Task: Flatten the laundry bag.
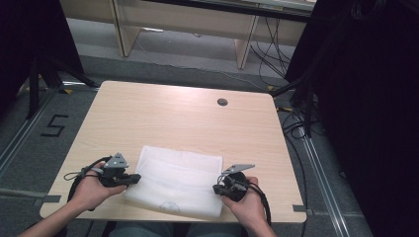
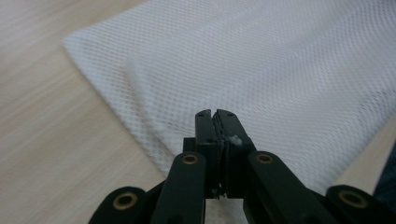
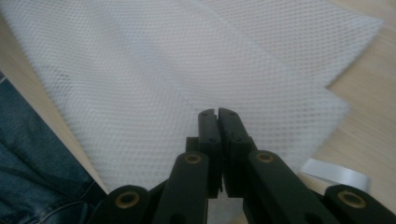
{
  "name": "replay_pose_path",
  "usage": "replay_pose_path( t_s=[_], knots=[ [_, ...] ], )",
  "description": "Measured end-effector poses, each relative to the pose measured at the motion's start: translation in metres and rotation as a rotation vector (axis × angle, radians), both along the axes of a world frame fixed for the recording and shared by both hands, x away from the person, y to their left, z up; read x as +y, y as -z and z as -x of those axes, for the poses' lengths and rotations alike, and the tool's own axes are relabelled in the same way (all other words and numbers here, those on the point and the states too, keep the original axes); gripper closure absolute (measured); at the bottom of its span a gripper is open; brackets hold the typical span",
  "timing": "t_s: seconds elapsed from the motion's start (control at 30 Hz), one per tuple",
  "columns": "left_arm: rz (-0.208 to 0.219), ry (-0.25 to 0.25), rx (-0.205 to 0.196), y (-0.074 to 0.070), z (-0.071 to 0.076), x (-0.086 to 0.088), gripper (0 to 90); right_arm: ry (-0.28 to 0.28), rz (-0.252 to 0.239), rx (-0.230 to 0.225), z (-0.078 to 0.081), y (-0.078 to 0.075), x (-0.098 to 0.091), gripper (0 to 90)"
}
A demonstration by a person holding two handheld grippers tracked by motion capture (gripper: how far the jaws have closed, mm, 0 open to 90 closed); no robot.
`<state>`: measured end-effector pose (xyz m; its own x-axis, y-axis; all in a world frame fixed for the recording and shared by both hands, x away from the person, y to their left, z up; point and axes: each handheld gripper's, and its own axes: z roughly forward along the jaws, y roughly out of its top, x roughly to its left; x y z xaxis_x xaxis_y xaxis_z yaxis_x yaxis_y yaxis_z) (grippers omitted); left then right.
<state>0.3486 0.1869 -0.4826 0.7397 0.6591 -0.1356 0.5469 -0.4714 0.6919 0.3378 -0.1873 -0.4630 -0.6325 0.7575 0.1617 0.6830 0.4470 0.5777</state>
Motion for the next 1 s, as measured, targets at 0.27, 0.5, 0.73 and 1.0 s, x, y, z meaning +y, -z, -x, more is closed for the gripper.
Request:
replay_pose_path(
  t_s=[0.27,0.5,0.73,1.0],
  knots=[
    [-0.057,0.060,0.053,0.008,0.002,-0.007,87.0,-0.034,0.051,0.065,0.001,0.007,0.017,89.1],
    [-0.151,0.116,0.082,0.013,-0.004,-0.008,86.7,-0.011,0.075,0.149,-0.006,0.022,0.020,90.0],
    [-0.150,0.092,0.069,0.015,-0.013,-0.016,87.4,0.002,0.087,0.151,-0.019,0.022,0.021,90.0],
    [-0.168,0.088,0.058,0.015,-0.025,-0.020,87.4,0.030,0.092,0.145,-0.035,0.023,0.019,90.0]
  ],
)
